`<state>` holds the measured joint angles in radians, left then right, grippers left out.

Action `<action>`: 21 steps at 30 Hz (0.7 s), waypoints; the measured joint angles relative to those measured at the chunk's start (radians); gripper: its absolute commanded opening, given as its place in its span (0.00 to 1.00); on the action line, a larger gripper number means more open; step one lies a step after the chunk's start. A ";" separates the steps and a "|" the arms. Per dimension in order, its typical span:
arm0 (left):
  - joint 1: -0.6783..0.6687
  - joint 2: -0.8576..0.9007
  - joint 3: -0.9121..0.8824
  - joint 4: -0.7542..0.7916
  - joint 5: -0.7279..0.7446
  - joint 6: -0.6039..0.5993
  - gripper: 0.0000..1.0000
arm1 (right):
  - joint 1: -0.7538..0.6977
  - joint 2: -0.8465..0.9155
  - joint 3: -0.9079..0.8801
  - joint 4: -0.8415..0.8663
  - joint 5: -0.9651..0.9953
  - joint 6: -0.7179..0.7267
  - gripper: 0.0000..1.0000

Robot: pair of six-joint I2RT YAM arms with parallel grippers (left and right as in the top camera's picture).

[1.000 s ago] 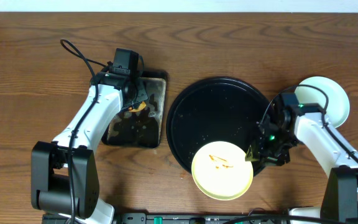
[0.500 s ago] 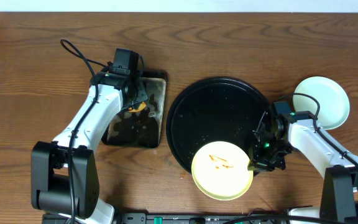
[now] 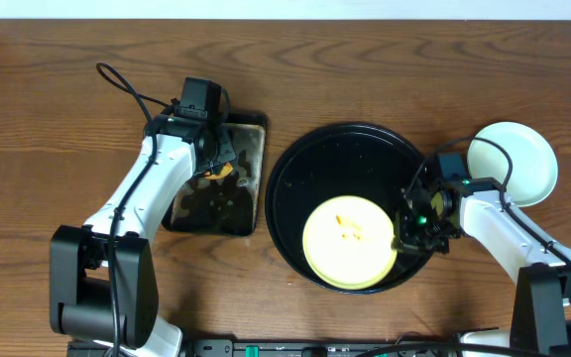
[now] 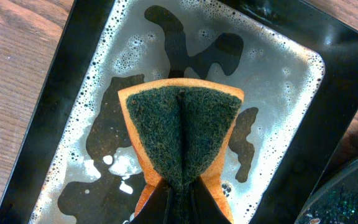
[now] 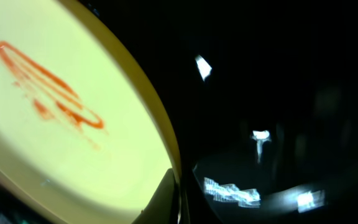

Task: Clean dirty plates on tray and stack at the side
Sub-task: 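Reach right gripper to the yellow plate rim and drag it left, then carry the sponge onto the yellow plate and scrub its sauce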

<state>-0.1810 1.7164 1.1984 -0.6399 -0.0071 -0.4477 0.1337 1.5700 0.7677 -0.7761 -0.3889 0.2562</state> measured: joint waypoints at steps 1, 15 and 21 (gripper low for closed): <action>0.000 0.000 0.000 0.000 0.000 0.000 0.08 | 0.000 0.000 0.000 0.042 0.002 0.001 0.01; -0.026 0.000 0.000 0.035 0.078 0.035 0.08 | 0.000 0.002 -0.004 0.337 0.112 0.005 0.01; -0.172 0.000 -0.001 0.101 0.150 0.062 0.07 | 0.008 0.031 -0.003 0.349 0.121 0.005 0.01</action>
<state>-0.3534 1.7164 1.1976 -0.5385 0.1429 -0.3859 0.1421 1.6012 0.7643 -0.4274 -0.2676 0.2607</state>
